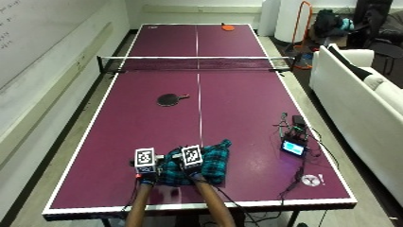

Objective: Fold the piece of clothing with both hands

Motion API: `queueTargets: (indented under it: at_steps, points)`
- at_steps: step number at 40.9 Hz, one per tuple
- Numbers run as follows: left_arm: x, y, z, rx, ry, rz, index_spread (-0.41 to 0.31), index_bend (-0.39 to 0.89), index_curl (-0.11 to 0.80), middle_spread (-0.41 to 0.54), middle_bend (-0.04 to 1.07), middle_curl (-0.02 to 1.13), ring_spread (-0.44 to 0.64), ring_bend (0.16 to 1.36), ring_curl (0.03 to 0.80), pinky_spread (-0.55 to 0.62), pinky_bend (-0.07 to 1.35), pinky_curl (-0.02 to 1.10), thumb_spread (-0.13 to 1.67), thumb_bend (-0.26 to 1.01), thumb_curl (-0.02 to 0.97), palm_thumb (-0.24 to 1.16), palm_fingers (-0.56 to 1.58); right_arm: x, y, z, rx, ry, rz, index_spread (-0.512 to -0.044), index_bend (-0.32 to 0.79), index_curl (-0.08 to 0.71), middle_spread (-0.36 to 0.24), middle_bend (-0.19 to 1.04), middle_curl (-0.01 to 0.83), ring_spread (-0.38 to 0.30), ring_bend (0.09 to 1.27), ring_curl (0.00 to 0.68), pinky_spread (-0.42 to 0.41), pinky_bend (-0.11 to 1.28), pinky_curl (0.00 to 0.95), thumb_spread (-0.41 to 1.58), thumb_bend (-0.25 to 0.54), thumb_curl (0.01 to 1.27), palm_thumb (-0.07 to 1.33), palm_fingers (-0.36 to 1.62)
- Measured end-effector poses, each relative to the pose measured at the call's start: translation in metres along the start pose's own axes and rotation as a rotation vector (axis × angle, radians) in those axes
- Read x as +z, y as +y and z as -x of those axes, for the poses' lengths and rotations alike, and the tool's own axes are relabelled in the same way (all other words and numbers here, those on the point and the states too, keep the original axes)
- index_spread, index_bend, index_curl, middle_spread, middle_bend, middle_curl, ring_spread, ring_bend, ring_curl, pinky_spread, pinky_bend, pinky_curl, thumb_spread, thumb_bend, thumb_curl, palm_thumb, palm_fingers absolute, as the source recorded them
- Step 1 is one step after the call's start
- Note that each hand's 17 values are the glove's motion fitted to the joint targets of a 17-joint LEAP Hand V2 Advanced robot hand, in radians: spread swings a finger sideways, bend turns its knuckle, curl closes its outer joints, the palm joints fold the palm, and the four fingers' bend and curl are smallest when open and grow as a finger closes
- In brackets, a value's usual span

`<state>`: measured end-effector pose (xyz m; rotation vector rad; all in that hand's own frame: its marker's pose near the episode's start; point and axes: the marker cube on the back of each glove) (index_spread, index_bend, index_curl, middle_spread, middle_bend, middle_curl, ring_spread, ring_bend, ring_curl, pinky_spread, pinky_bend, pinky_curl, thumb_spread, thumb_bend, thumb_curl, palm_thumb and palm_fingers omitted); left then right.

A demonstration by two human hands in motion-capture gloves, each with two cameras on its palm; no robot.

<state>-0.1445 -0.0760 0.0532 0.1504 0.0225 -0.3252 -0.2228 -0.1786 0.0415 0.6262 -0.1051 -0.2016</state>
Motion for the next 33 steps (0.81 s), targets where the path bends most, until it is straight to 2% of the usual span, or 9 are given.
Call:
queueTargets:
  at_steps: [5,8,10,11,14,19,23,28,33]
  points:
    - [0.002,0.004,0.002,0.023,-0.029,0.014,-0.006,0.06,0.136,-0.02,0.25,0.39,0.06,0.76,0.342,0.14,0.65,0.41,1.5,0.11,0.234,0.36,0.42,-0.06,0.006,0.019,-0.04,-0.107,0.022,-0.331,-0.07,0.143,-0.292,0.27,0.466,-0.277,0.8,0.454,-0.317,0.57,0.388,0.76,0.01,0.53,1.05,1.06]
    - [-0.002,0.004,-0.005,0.038,0.05,0.037,-0.004,0.06,0.132,-0.028,0.25,0.39,0.05,0.77,0.344,0.13,0.66,0.41,1.5,0.12,0.24,0.38,0.43,-0.073,0.019,0.006,-0.09,-0.228,0.245,-0.329,-0.15,0.078,-0.298,0.26,0.465,-0.285,0.84,0.467,-0.304,0.63,0.405,0.75,-0.008,0.54,1.05,0.95]
    - [-0.006,0.004,-0.012,0.06,0.102,0.048,-0.004,0.06,0.13,-0.032,0.25,0.39,0.05,0.77,0.344,0.12,0.66,0.42,1.5,0.12,0.242,0.38,0.43,-0.087,0.031,-0.017,-0.123,-0.262,0.453,-0.325,-0.11,0.06,-0.28,0.18,0.449,-0.293,0.84,0.474,-0.27,0.69,0.431,0.78,-0.023,0.54,1.03,0.81]
    - [-0.009,0.005,-0.016,0.073,0.124,0.052,-0.004,0.06,0.129,-0.033,0.25,0.39,0.04,0.77,0.344,0.12,0.66,0.42,1.5,0.12,0.244,0.39,0.43,-0.094,0.035,-0.03,-0.137,-0.27,0.539,-0.319,-0.07,0.061,-0.241,0.07,0.414,-0.29,0.8,0.461,-0.247,0.76,0.451,0.82,-0.035,0.52,1.01,0.65]
    - [-0.019,0.01,-0.029,0.113,0.17,0.063,-0.003,0.06,0.126,-0.036,0.25,0.4,0.04,0.77,0.344,0.11,0.66,0.42,1.51,0.12,0.247,0.39,0.43,-0.115,0.042,-0.068,-0.142,-0.256,0.685,-0.313,0.09,0.098,-0.199,0.12,0.399,-0.211,0.65,0.441,-0.143,0.8,0.468,0.91,-0.04,0.5,0.95,0.4]
    - [-0.033,0.021,-0.045,0.163,0.182,0.078,-0.013,0.09,0.133,-0.039,0.24,0.4,0.04,0.75,0.341,0.1,0.65,0.41,1.49,0.1,0.245,0.37,0.44,-0.135,0.041,-0.129,-0.007,0.035,0.622,-0.325,0.16,0.132,-0.17,0.18,0.385,-0.113,0.48,0.357,0.002,0.77,0.427,1.07,-0.029,0.47,0.89,0.36]
    - [-0.027,0.019,-0.054,0.188,0.163,0.073,-0.026,0.11,0.145,-0.041,0.23,0.39,0.04,0.74,0.336,0.1,0.64,0.41,1.48,0.08,0.245,0.35,0.46,-0.088,0.039,-0.17,0.084,0.16,0.561,-0.331,0.15,0.155,-0.158,0.2,0.383,-0.077,0.43,0.319,0.071,0.72,0.39,1.15,-0.027,0.45,0.85,0.4]
    - [-0.034,0.025,-0.073,0.226,0.144,0.103,-0.042,0.11,0.164,-0.041,0.22,0.39,0.04,0.72,0.33,0.1,0.61,0.4,1.46,0.07,0.249,0.34,0.48,-0.095,0.052,-0.199,0.181,0.201,0.528,-0.339,0.17,0.191,-0.156,0.22,0.387,-0.058,0.42,0.308,0.141,0.62,0.355,1.23,-0.02,0.43,0.8,0.43]
    - [-0.046,0.034,-0.083,0.26,0.115,0.118,-0.048,0.1,0.171,-0.036,0.2,0.39,0.05,0.7,0.329,0.1,0.61,0.41,1.46,0.05,0.249,0.33,0.48,-0.104,0.068,-0.203,0.186,0.17,0.551,-0.342,0.16,0.218,-0.147,0.21,0.387,-0.033,0.38,0.304,0.175,0.59,0.345,1.28,-0.013,0.41,0.79,0.42]
